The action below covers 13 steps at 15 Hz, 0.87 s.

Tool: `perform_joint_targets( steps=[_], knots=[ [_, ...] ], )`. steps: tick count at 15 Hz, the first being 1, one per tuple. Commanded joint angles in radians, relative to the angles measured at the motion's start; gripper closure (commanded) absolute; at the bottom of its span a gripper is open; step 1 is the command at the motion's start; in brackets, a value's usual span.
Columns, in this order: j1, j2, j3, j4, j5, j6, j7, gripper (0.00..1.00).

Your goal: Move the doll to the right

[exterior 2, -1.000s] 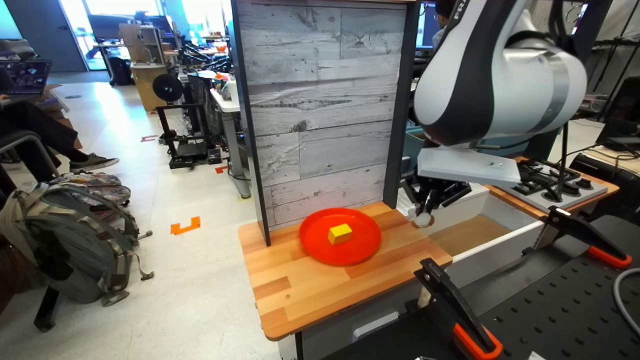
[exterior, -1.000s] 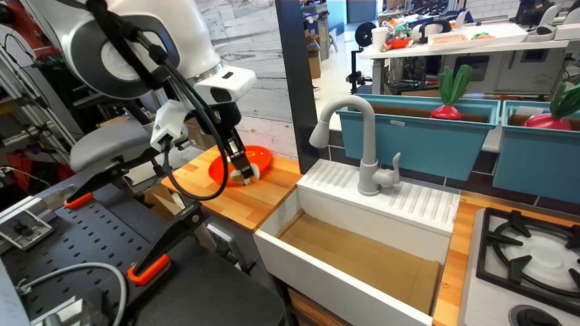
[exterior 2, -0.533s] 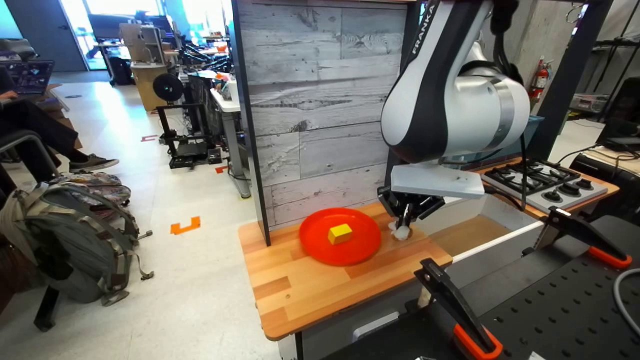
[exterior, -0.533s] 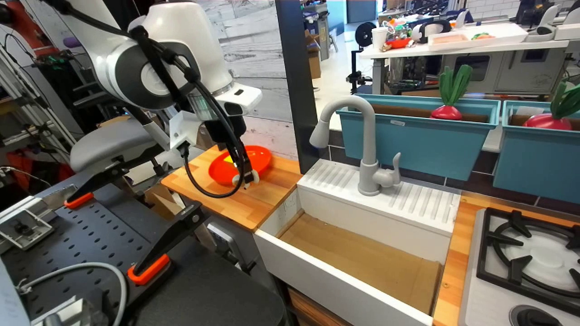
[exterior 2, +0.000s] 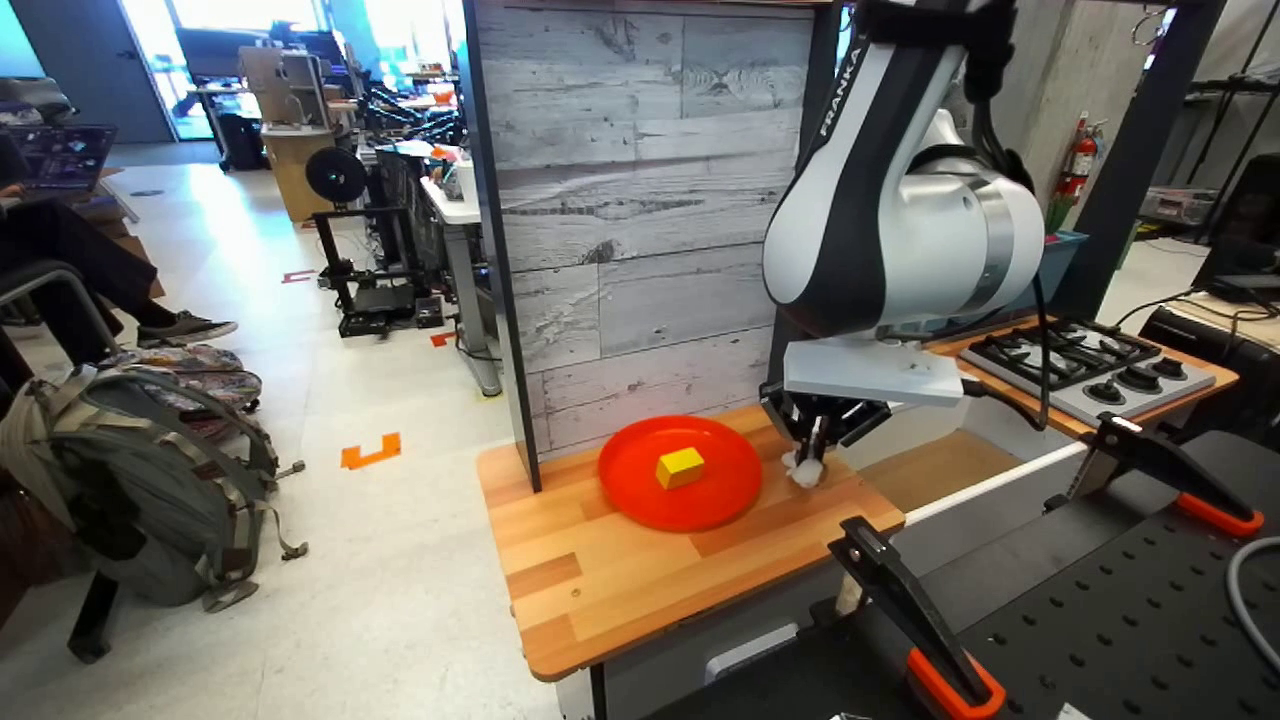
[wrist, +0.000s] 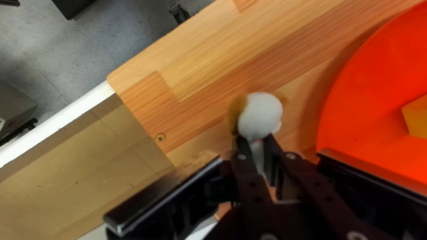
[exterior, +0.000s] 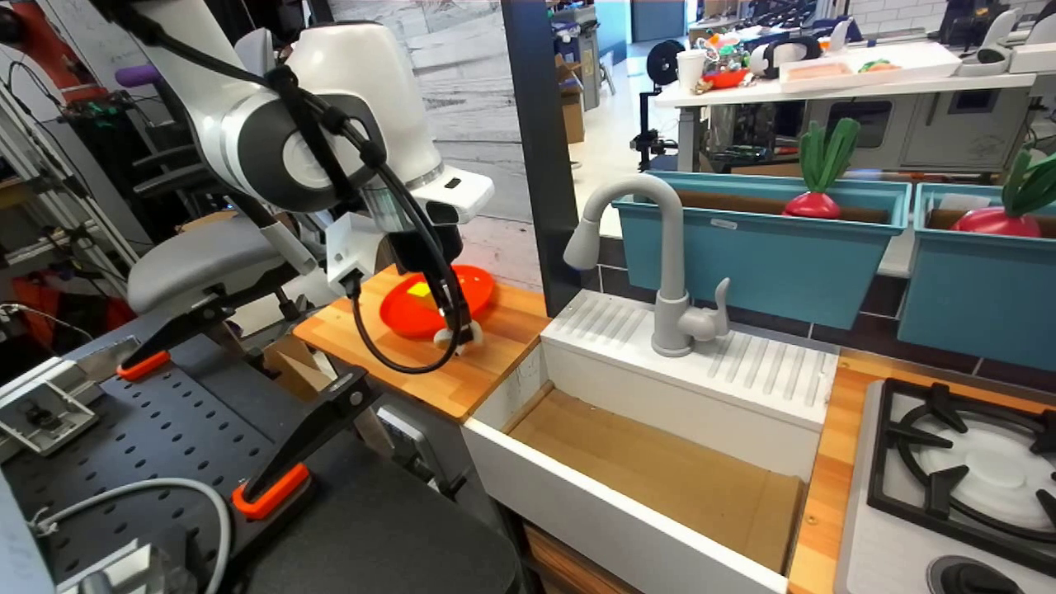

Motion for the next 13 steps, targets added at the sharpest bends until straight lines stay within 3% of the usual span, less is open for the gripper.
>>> perform_joint_targets(
  steps=[1,6,9,10,11,13],
  knots=[
    [0.021,0.001,-0.007,0.021,0.024,-0.037,-0.015,0.57],
    [0.034,-0.111,0.010,-0.098,0.016,-0.008,-0.043,0.19],
    [0.024,-0.247,0.045,-0.242,0.025,0.047,-0.063,0.01],
    [0.038,-0.125,0.017,-0.114,0.021,0.014,-0.043,0.00],
    [0.040,-0.153,0.020,-0.139,0.020,0.015,-0.043,0.07],
    [0.041,-0.152,0.018,-0.136,0.020,0.013,-0.043,0.00]
  ],
)
